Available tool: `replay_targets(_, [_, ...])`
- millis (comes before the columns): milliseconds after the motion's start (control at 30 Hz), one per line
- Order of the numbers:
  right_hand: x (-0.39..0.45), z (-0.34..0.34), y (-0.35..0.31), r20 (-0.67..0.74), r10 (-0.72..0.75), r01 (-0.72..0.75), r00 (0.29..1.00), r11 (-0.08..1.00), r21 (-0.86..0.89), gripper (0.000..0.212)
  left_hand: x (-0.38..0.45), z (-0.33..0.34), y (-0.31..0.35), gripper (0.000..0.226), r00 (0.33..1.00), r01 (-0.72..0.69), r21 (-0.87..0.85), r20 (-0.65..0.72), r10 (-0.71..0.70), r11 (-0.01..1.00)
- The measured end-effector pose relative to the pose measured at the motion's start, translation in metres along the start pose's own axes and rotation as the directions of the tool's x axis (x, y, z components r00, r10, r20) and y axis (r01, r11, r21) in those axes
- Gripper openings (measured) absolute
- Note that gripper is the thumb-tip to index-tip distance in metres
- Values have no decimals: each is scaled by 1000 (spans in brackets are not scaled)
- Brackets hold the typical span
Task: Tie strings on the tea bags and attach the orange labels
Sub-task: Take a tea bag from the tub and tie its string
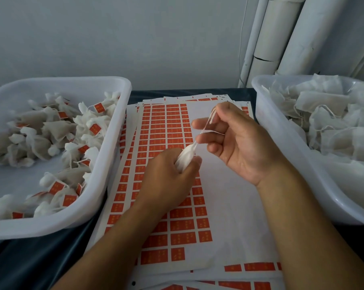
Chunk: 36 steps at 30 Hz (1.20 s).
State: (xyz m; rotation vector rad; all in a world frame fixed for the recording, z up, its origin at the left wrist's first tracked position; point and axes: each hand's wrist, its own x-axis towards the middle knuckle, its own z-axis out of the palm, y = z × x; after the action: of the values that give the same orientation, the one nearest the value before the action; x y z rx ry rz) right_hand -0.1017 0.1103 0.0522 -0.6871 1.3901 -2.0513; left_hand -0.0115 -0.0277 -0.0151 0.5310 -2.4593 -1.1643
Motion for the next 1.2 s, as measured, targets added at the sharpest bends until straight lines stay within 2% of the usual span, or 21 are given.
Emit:
replay_targets(200, [-2, 7, 1, -31, -57, 55, 998, 996, -67, 42, -1, 1, 1, 30, 1000, -21, 52, -5, 22, 998])
replay_targets(467, [-1, 9, 3, 12, -71, 71, 997, 997, 3, 38, 1, -1, 0, 31, 1000, -22, 118, -15, 24, 993])
replay_targets(533, [0, 8, 3, 2, -82, 82, 997, 996, 25, 39, -1, -4, 2, 32, 995, -87, 55, 46, 84, 995])
replay_targets(567, [0, 7, 3, -11, -90, 91, 996, 995, 30, 40, -2, -5, 3, 40, 991, -110, -18, 80, 111, 994])
replay_targets(633, [1, 5, 3, -47, -104, 105, 993, 994, 23, 41, -4, -10, 8, 57, 986, -96, -178, 118, 119, 979])
replay_targets(667, [1, 4, 4, -69, -110, 111, 991, 994, 8, 41, -5, -11, 10, 58, 987, -84, -225, 112, 111, 971])
replay_targets(700, [2, 4, 5, -91, -115, 114, 989, 993, -11, 41, -5, -12, 12, 51, 990, -80, -262, 91, 107, 962])
replay_targets(767, [3, 2, 8, -124, -119, 112, 985, 992, -58, 38, -5, -13, 14, 23, 995, -73, -335, 39, 91, 939])
replay_targets(800, [4, 2, 9, -132, -117, 108, 984, 991, -78, 36, -5, -15, 16, 22, 997, -42, -367, 49, 65, 929])
replay_targets(833, [4, 2, 9, -133, -115, 103, 984, 991, -89, 34, -5, -16, 16, 35, 995, 7, -392, 96, 34, 920])
replay_targets(933, [5, 5, 10, -95, -94, 90, 991, 995, -49, 31, -5, -19, 17, 55, 917, 245, -444, 394, -58, 862])
replay_targets(967, [4, 6, 10, -67, -84, 82, 994, 996, -24, 32, -5, -17, 16, 57, 893, 294, -465, 446, -66, 835])
replay_targets(1067, [1, 9, 11, 39, -52, 52, 998, 998, 19, 34, 0, -16, 17, 54, 879, 399, -579, 462, -117, 711])
replay_targets(1200, [-2, 10, 13, 149, -4, 14, 989, 998, -64, 26, 3, -19, 14, 45, 871, 455, -691, 475, -122, 561])
